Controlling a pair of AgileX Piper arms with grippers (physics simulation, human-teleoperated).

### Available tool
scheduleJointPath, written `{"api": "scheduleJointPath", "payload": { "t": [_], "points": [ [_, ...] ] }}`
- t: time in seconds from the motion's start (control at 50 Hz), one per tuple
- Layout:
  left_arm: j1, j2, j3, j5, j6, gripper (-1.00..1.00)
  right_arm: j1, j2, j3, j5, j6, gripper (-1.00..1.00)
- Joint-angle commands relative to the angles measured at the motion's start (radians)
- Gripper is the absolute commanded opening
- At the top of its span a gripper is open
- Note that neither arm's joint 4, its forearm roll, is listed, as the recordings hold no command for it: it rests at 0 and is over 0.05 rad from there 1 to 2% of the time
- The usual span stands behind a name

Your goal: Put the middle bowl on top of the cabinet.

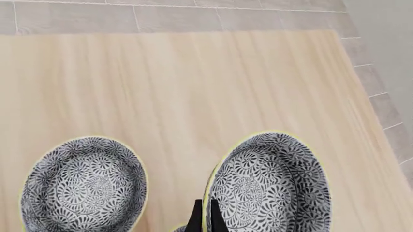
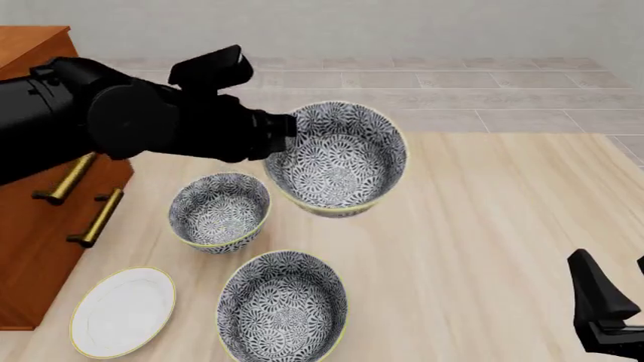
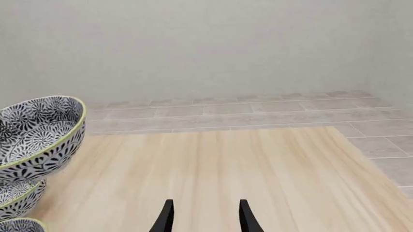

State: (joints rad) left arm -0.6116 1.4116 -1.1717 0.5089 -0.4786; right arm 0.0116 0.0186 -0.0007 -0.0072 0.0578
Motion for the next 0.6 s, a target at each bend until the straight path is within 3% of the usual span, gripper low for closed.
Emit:
{"api": "scheduleJointPath", "payload": {
  "t": [0.02, 0.6],
  "points": [
    [0.036, -0.03, -0.035, 0.063, -0.064, -1.0, 0.001, -0.002, 0.0, 0.003, -0.005, 1.0],
    [0.136, -0.122, -0.174, 0.243, -0.158, -1.0, 0.005, 0.001, 0.0, -0.001, -0.013, 1.0]
  ]
}}
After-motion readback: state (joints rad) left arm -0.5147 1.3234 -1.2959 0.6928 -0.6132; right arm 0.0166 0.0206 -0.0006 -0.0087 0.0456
